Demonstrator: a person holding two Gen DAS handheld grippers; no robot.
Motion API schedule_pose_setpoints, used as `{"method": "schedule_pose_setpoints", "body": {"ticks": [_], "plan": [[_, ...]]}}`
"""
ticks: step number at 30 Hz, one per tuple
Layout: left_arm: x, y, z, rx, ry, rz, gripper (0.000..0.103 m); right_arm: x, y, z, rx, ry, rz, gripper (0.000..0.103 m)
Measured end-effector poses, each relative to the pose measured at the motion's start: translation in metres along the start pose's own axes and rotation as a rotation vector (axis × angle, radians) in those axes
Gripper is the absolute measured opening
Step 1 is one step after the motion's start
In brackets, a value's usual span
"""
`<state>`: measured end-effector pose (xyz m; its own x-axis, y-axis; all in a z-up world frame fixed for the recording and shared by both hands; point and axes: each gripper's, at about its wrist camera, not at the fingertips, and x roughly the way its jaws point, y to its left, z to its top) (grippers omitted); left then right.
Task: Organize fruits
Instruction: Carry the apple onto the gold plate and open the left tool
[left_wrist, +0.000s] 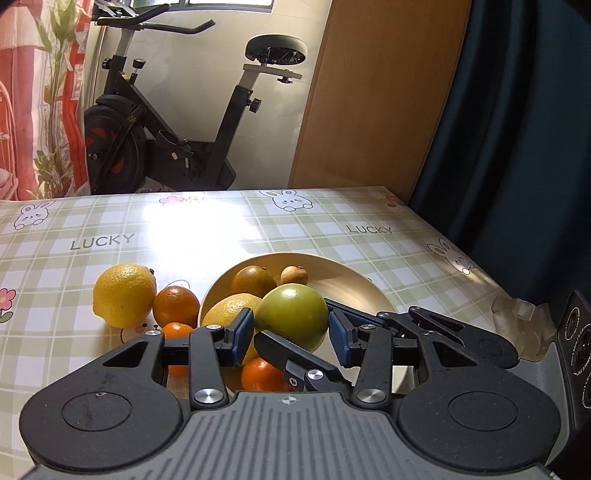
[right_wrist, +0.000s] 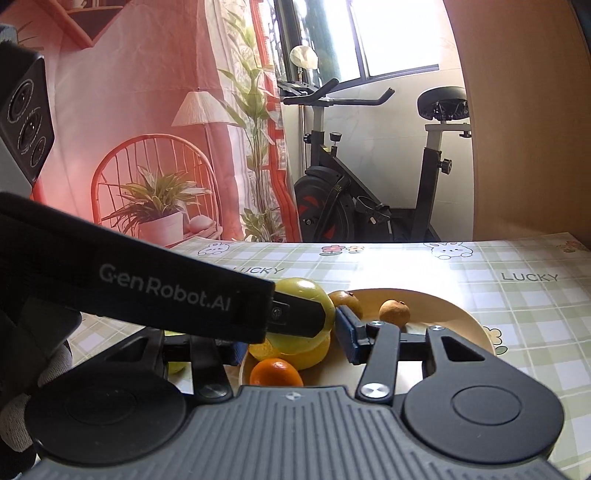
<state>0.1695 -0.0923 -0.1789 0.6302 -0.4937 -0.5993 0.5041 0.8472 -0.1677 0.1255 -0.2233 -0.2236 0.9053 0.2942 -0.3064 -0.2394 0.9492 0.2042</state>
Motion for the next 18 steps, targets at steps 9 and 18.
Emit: {"method": "schedule_pose_setpoints", "body": {"ticks": [9,18], "plan": [[0.053,-0.011,0.018,0.054,0.079,0.002,0.047,0.03,-0.033,0.001,-0.033,0.051,-0.067,0.05],[0.074,-0.009,0.028,0.052,0.093,0.013,0.047,0.045,-0.047,0.004,0.03,0.089,-0.097,0.05]]}}
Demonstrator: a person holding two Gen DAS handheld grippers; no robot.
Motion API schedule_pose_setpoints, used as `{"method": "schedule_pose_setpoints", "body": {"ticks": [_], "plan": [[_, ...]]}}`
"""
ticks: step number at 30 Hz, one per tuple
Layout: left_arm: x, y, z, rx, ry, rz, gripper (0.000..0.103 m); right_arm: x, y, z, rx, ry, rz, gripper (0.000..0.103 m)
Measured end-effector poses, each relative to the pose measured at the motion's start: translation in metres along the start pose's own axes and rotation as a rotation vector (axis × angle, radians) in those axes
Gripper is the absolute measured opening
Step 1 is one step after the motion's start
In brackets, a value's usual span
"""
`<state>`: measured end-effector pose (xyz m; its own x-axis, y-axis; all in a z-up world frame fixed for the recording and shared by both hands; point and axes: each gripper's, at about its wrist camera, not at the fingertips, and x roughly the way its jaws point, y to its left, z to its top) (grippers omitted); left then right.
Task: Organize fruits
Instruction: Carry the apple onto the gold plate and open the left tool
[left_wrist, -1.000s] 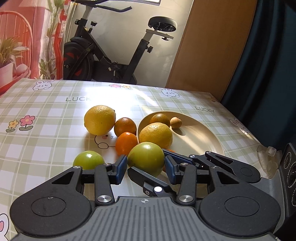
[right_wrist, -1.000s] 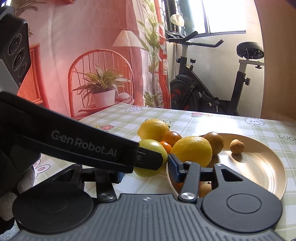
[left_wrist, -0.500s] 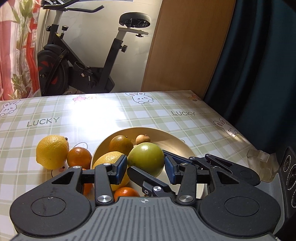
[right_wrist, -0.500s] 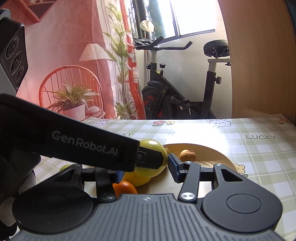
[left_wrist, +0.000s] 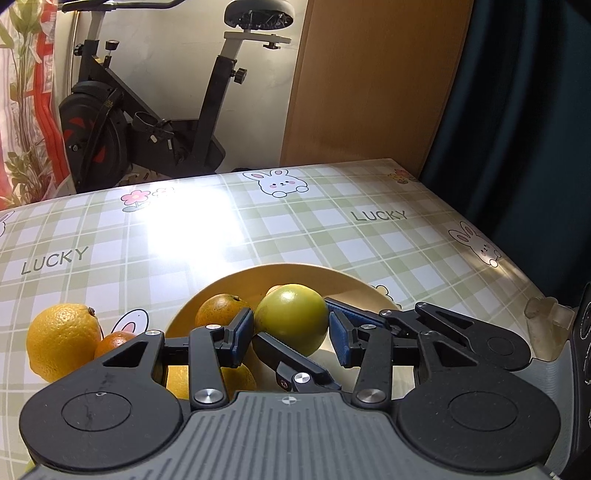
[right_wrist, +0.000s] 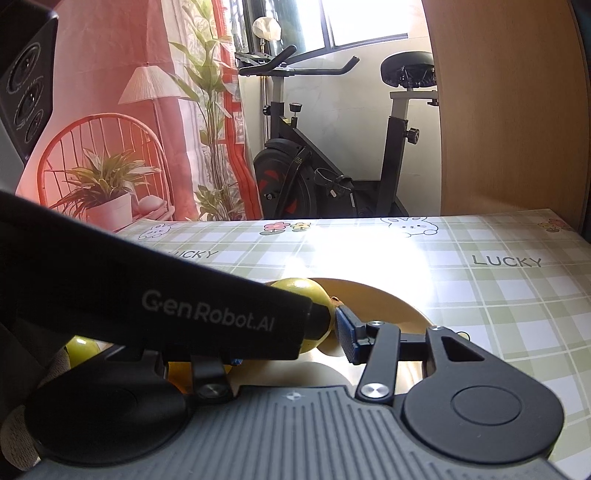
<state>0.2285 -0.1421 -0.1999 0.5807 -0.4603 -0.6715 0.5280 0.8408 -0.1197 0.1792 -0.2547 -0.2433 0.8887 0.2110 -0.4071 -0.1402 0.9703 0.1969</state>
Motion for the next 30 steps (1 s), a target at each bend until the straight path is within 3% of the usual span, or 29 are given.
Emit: {"method": "schedule_pose_setpoints", "body": {"ticks": [8,14,30], "plan": [[0.011,-0.005,0.0,0.009,0.008,0.015,0.047,0.01,-0.001,0.001,0.014,0.062,-0.055,0.05],[0.008,-0.003,0.001,-0.004,0.0,0.008,0.047,0.008,-0.002,0.0,0.018,0.06,-0.064,0.051],[-0.053,0.022,-0.011,-0.037,-0.107,-0.009,0.047,-0.028,-0.003,-0.009,0.047,-0.104,-0.059,0.054]]}}
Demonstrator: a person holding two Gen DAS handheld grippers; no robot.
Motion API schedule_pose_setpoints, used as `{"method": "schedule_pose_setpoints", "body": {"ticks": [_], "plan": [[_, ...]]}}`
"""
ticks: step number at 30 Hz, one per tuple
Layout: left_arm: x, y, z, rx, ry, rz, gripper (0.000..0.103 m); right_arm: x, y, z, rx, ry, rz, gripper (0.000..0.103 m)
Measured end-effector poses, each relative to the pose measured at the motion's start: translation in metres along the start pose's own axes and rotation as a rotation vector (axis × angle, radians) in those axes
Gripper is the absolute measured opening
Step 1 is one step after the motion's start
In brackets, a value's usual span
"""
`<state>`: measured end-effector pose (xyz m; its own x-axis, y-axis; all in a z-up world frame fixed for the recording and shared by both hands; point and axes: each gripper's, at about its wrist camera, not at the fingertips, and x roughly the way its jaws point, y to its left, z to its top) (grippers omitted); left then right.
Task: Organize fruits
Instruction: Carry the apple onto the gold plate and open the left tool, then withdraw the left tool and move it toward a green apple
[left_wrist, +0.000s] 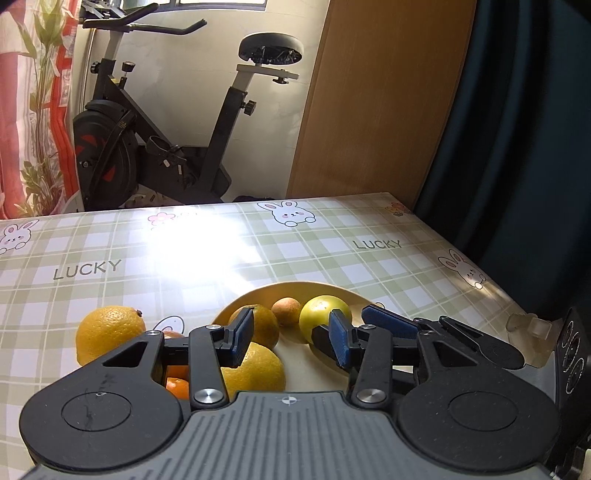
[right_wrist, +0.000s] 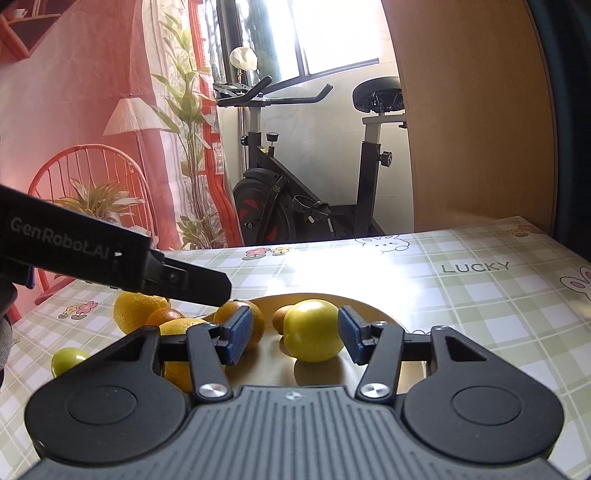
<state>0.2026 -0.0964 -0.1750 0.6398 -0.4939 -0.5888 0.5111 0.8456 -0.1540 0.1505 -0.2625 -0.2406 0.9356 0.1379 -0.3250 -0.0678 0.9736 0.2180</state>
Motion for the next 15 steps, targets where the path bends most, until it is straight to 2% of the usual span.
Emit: {"method": "schedule_pose_setpoints", "body": {"ticks": [7,15], "plan": [[-0.046,0.044,-0.012,-0.132,-0.056,0.033,0.047,-0.015,0.008,-0.005,-0.003,0.021,0.022,0.055],[-0.079,0.093,-0.028,-0.182,-0.063,0.133,0.046,-0.025,0.052,-0.005,-0.052,0.008,0.104,0.055]]}}
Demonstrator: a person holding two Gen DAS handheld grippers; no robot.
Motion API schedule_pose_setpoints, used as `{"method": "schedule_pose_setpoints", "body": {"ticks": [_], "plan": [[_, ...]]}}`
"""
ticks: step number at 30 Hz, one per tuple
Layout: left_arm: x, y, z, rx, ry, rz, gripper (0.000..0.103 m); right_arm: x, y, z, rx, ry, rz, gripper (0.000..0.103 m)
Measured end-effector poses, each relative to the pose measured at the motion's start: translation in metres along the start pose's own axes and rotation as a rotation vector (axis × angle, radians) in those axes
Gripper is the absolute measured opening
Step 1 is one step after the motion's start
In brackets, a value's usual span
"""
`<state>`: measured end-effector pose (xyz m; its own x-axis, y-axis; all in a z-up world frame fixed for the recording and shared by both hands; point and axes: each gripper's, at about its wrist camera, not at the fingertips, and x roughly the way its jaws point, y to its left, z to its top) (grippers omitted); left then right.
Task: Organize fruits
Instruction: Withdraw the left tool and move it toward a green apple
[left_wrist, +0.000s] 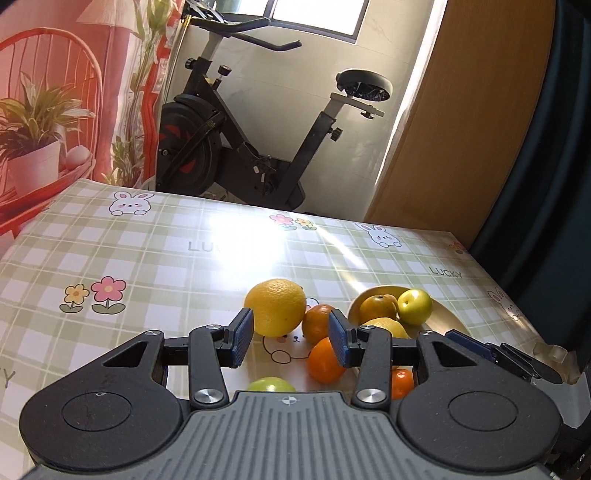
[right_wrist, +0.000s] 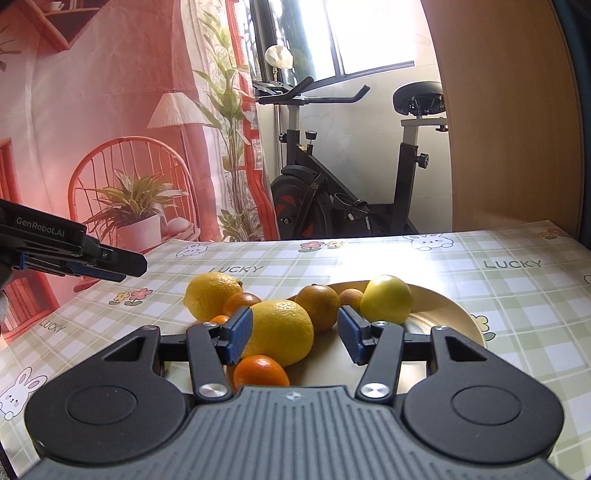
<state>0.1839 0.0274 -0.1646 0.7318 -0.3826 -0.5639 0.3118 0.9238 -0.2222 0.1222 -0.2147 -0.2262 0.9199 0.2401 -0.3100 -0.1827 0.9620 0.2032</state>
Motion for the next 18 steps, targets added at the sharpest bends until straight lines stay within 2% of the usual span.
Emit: {"method": "schedule_pose_setpoints", "body": {"ticks": [3,8,15,18], "plan": [[-0.012,0.018,0.0,-0.025,-0.01,0.021,0.046,0.004,0.02,0.003,-0.038,-0.001,0.042,0.055],[-0.017,0.031,-0.002,-0.044,-0.007,0.025,0.046,0.021,0.052,-0.001,-0.104,0.046,0.128,0.055],[-0.017,0.033,-0.015,-0.063,0.017,-0.009,0.047,0.048,0.094,-0.017,-0.223,0.135,0.227,0.055],[-0.015,0.03,-0.018,-0.062,0.027,-0.025,0.047,0.06,0.102,-0.021,-0.24,0.162,0.235,0.055]]}}
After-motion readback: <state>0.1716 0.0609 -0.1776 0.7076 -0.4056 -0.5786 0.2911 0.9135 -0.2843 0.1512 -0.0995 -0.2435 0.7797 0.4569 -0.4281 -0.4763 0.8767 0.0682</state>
